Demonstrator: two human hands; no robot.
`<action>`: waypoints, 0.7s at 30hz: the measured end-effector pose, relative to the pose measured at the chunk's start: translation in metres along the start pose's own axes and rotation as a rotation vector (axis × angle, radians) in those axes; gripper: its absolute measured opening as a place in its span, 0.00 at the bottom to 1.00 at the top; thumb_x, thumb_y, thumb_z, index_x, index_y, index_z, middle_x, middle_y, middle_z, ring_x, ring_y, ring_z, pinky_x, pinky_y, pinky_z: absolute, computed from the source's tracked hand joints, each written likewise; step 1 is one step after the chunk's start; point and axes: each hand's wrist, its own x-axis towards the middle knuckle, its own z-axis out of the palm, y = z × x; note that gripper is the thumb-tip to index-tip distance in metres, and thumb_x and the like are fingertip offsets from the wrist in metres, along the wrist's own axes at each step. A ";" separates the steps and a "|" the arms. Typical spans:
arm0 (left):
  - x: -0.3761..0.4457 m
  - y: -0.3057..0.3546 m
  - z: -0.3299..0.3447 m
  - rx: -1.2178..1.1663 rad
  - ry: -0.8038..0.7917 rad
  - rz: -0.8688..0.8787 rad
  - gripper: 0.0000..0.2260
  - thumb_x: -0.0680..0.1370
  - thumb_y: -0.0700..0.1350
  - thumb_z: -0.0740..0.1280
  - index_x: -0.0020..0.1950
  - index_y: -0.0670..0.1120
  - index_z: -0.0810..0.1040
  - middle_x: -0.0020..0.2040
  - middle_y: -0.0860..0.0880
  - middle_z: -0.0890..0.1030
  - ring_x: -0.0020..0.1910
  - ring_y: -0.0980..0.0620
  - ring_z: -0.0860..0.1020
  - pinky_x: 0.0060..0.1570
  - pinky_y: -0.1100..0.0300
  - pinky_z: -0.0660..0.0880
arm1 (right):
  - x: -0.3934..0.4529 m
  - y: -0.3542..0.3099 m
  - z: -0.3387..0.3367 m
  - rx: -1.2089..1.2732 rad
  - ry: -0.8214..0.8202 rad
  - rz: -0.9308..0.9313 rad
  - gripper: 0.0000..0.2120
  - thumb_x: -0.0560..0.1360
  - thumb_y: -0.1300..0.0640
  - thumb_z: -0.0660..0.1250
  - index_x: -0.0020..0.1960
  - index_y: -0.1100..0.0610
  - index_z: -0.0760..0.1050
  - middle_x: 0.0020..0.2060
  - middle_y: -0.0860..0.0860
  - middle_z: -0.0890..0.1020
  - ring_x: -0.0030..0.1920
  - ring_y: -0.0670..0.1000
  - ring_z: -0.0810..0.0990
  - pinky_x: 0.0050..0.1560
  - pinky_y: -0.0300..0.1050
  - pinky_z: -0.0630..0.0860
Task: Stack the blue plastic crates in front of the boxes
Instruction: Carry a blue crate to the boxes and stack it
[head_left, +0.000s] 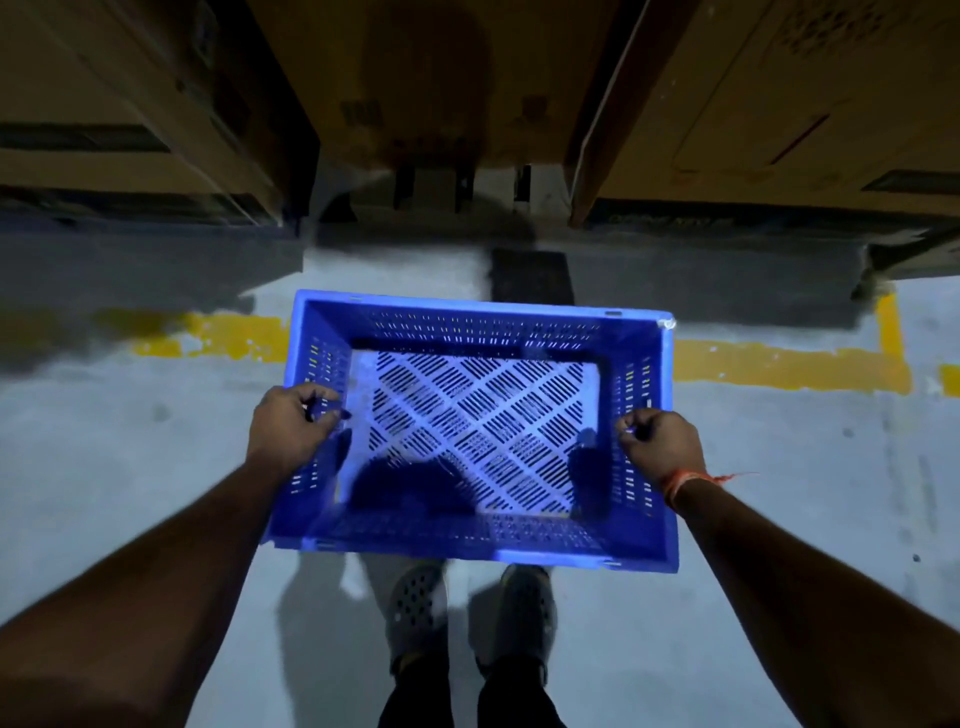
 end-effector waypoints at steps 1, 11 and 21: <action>0.002 -0.006 0.004 -0.001 0.007 -0.013 0.09 0.70 0.42 0.76 0.49 0.51 0.85 0.28 0.47 0.78 0.29 0.47 0.79 0.37 0.58 0.73 | 0.003 0.001 0.005 -0.009 0.026 0.002 0.05 0.70 0.55 0.71 0.37 0.48 0.78 0.34 0.53 0.81 0.42 0.57 0.83 0.46 0.43 0.75; 0.007 -0.016 -0.006 0.023 -0.054 -0.084 0.14 0.66 0.44 0.78 0.48 0.58 0.83 0.38 0.43 0.84 0.39 0.42 0.82 0.42 0.56 0.76 | 0.008 -0.014 0.018 -0.013 0.057 0.020 0.05 0.67 0.54 0.72 0.41 0.47 0.79 0.40 0.56 0.82 0.42 0.59 0.81 0.49 0.47 0.77; 0.005 -0.019 -0.012 -0.012 -0.040 -0.070 0.09 0.69 0.42 0.77 0.46 0.53 0.83 0.41 0.49 0.85 0.40 0.47 0.81 0.41 0.59 0.70 | -0.003 -0.027 0.011 0.014 0.115 -0.016 0.06 0.67 0.55 0.74 0.41 0.46 0.79 0.35 0.53 0.80 0.38 0.54 0.78 0.43 0.43 0.73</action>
